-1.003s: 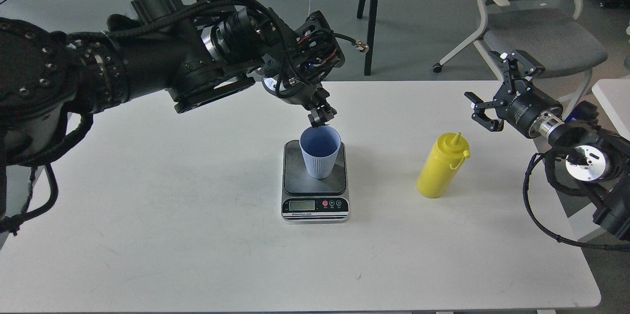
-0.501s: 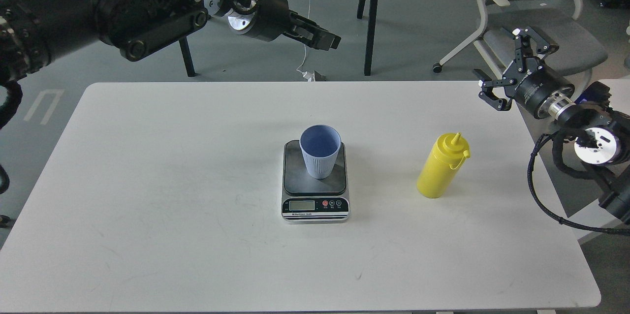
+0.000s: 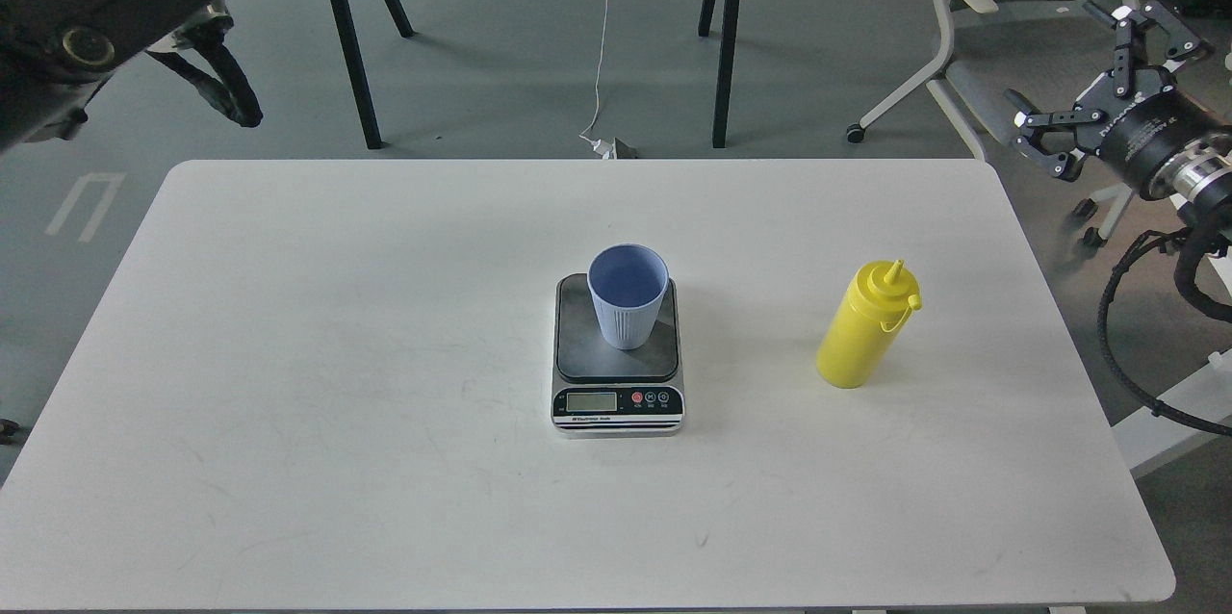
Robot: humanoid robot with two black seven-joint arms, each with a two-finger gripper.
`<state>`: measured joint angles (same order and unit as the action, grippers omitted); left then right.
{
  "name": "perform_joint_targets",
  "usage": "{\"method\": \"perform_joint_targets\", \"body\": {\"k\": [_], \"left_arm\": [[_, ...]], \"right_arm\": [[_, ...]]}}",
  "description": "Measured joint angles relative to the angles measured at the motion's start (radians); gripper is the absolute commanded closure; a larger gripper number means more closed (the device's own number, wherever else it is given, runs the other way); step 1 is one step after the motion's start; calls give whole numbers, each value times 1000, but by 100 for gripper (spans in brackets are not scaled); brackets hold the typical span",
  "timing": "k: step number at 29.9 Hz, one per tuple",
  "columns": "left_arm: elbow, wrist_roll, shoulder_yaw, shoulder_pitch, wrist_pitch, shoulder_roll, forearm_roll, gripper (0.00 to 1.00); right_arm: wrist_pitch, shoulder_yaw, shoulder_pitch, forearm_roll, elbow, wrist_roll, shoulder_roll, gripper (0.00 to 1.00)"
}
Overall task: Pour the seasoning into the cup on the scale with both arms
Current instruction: 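Withdraw the left gripper up and away from the cup, then bring the right gripper low toward the yellow squeeze bottle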
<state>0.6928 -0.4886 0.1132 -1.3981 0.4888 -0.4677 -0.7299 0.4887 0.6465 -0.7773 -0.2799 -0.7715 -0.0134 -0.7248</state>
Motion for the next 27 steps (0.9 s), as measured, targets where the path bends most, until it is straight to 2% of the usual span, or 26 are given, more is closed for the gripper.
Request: {"method": "perform_joint_targets", "body": {"k": [5,10,16,22,27], "left_arm": [[-5,0,73,60,0,-11,21,13],[-7,0,89,109,0,-22,79,13],[-23,0,90,142,-52,-26,137,13],[-24,0,89,149,-81,-43,166,15],[-24,0,89,157,-82,-44,168,14]], "right_arm": [[0,2,74,-138,-105,-99,-93,1],[0,6,212,-253,-279,-149,-223,1],[0,7,420,-347,-453,-158,-372,1],[0,7,524,-361,-472,-157,-441,1],[0,3,544,-361,-470,-149,-443,0]]}}
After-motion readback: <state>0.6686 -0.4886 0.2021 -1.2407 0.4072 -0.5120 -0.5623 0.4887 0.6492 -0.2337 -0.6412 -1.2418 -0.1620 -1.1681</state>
